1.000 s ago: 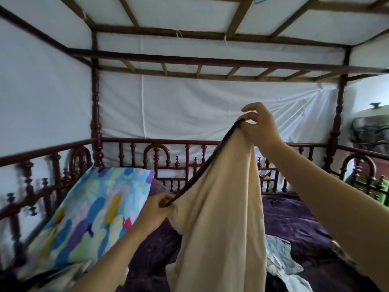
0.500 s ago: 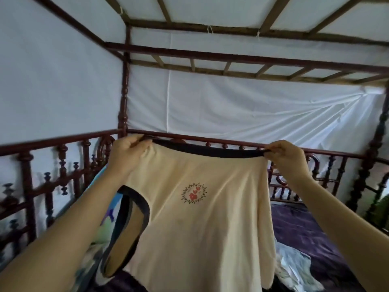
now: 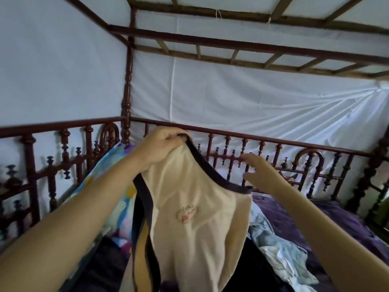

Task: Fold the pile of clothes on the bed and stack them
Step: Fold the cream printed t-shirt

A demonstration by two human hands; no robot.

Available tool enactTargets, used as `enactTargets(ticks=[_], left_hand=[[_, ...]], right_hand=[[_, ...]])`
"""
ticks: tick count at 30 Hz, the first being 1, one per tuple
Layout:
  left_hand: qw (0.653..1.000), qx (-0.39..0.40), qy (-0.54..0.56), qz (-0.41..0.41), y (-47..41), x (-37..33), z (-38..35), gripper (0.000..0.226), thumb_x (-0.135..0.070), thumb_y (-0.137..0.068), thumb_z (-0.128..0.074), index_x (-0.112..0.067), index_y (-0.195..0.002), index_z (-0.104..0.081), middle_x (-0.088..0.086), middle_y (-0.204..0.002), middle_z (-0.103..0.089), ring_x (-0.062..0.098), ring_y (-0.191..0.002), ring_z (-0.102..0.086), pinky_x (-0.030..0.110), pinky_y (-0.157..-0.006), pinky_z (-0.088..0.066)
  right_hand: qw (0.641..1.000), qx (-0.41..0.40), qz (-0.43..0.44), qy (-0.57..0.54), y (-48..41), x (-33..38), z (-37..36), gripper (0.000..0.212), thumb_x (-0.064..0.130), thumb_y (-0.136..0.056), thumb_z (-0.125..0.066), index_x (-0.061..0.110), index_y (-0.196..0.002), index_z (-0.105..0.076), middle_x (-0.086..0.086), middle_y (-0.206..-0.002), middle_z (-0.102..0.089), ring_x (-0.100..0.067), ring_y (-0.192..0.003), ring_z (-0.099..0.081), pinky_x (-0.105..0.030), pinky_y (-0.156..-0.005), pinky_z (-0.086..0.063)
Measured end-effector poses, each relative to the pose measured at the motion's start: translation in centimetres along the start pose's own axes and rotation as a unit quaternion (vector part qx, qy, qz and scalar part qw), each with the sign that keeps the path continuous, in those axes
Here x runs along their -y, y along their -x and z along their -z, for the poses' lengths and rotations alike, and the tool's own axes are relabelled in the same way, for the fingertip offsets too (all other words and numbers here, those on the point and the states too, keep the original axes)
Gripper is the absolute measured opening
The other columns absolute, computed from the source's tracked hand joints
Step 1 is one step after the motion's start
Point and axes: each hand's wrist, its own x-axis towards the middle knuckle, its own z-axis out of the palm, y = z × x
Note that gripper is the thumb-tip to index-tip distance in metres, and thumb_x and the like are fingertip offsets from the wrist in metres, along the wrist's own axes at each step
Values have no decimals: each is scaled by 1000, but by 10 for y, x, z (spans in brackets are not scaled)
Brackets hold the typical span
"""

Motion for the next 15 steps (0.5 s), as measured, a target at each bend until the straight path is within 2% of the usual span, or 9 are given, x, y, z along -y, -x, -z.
enactTargets(ticks=[2, 3, 5, 7, 9, 11, 13, 15], left_hand=[[995, 85, -47, -12, 3, 4, -16, 23, -6, -89, -58, -10, -110, -68, -11, -95, -66, -22, -74, -55, 0, -79, -39], [992, 111, -54, -17, 5, 5, -22, 24, -5, -88, -60, -10, -109, -69, -10, -94, -66, -21, -74, -56, 0, -78, -41], [989, 139, -48, -11, 11, 8, -29, 25, -3, -84, -64, -16, -105, -69, -16, -84, -67, -18, -68, -58, 1, -71, -42], [990, 139, -12, 17, 19, 11, -30, 23, -3, -84, -65, -24, -92, -69, -23, -58, -63, -14, -53, -55, 2, -58, -39], [993, 73, 63, 73, 33, 18, -30, 9, -17, -81, -70, -21, -79, -63, -19, -44, -55, -9, -42, -48, 5, -49, -35], [982, 12, 130, 135, 55, 36, -31, 35, -42, -63, -72, -22, -83, -52, -17, -47, -54, -6, -42, -44, 9, -47, -34], [969, 19, 148, 196, 85, 66, -42, 68, -53, -44, -70, -27, -103, -47, -14, -61, -59, -5, -56, -51, 12, -61, -41], [965, 49, 104, 236, 121, 96, -65, 100, -56, -38, -70, -32, -128, -35, -8, -82, -61, 3, -79, -59, 19, -80, -47]], right_hand=[[988, 53, 74, -122, 14, 29, -18, 59, 12, -89, -59, 16, -142, -34, -1, -139, -43, -16, -128, -42, -28, -102, -35], [974, 85, 97, -185, 19, 43, -28, 55, 14, -88, -62, 18, -139, -39, 1, -135, -47, -13, -127, -44, -28, -103, -36], [942, 125, 103, -294, 25, 59, -47, 32, 12, -87, -63, 18, -118, -57, -3, -117, -62, -16, -111, -58, -31, -97, -46], [918, 110, 69, -375, 25, 64, -61, 16, 6, -87, -62, 11, -102, -65, -10, -99, -69, -22, -95, -66, -35, -90, -51], [896, 96, 41, -432, 23, 64, -69, 11, 4, -87, -61, 12, -88, -69, -3, -81, -71, -16, -76, -66, -31, -79, -54], [888, 68, 23, -454, 20, 65, -72, 18, 4, -87, -62, 17, -76, -68, 4, -67, -68, -10, -64, -62, -24, -68, -52], [905, 23, 21, -425, 14, 69, -69, 22, 6, -88, -61, 22, -74, -64, 5, -67, -63, -7, -63, -57, -15, -61, -48], [914, -11, 27, -404, 8, 74, -63, 15, 12, -91, -58, 22, -80, -63, 5, -72, -61, -7, -65, -55, -13, -58, -46]])
